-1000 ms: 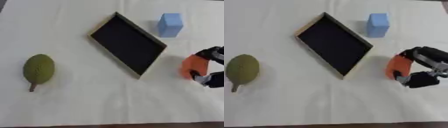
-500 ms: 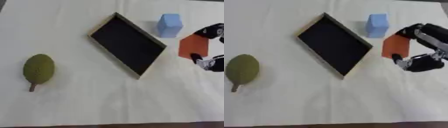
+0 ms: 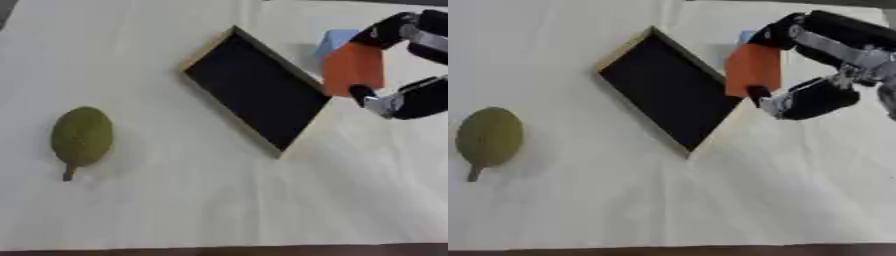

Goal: Pick up objects on the table and place them in the box.

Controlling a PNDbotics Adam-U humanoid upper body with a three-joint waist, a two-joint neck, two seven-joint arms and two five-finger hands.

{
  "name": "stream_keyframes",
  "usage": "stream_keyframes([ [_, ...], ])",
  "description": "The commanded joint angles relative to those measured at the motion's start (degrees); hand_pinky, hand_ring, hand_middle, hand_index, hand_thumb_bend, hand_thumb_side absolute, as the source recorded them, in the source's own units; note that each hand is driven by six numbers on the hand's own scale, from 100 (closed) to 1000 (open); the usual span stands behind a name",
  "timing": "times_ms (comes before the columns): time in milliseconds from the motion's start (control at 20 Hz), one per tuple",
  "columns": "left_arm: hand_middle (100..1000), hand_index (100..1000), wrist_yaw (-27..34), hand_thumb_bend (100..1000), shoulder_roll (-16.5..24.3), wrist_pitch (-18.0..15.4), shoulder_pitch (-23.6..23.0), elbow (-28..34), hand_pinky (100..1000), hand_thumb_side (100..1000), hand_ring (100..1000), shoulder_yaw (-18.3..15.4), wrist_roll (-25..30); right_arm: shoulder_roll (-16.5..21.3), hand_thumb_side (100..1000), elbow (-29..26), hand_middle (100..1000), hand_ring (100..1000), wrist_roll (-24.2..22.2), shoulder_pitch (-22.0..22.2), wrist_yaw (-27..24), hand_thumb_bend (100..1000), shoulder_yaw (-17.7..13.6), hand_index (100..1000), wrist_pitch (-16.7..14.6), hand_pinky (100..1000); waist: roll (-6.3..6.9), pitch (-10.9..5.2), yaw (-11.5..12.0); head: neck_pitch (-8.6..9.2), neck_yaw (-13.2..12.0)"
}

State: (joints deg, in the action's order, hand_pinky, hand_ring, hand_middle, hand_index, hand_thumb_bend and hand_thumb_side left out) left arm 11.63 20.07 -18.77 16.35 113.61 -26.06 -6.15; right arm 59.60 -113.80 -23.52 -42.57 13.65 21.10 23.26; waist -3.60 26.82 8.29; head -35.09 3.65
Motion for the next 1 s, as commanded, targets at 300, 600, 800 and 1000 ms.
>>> stream_keyframes([
  [300,652,819,0.73,100,0.6,0.01,0.83,0.98,936,601,778,0.09,0.67,-1.47,276,0.87,602,757,-5.86,-4.03,3.57,100,2.16,746,3.47,836,-0.01,-1.28,0.75,0.01,0.77],
  [600,652,818,1.1,100,0.35,0.2,1.03,0.98,937,602,779,0.31,1.21,-5.64,290,8.22,606,760,-7.3,-8.85,5.57,100,4.79,749,1.19,839,-0.14,-1.06,1.12,0.08,0.91],
  [800,652,818,1.39,100,0.15,0.37,1.12,0.98,938,602,780,0.36,1.59,-8.86,341,13.66,626,776,-8.4,-11.54,8.29,100,6.29,766,-1.04,844,-0.3,-0.87,1.39,0.08,1.02],
  [1000,652,818,1.57,100,0.05,0.49,1.13,0.98,938,602,781,0.27,1.77,-11.13,354,18.83,650,789,-8.58,-13.15,10.77,100,6.99,786,-3.89,849,-0.47,-0.67,1.69,0.16,0.97],
])
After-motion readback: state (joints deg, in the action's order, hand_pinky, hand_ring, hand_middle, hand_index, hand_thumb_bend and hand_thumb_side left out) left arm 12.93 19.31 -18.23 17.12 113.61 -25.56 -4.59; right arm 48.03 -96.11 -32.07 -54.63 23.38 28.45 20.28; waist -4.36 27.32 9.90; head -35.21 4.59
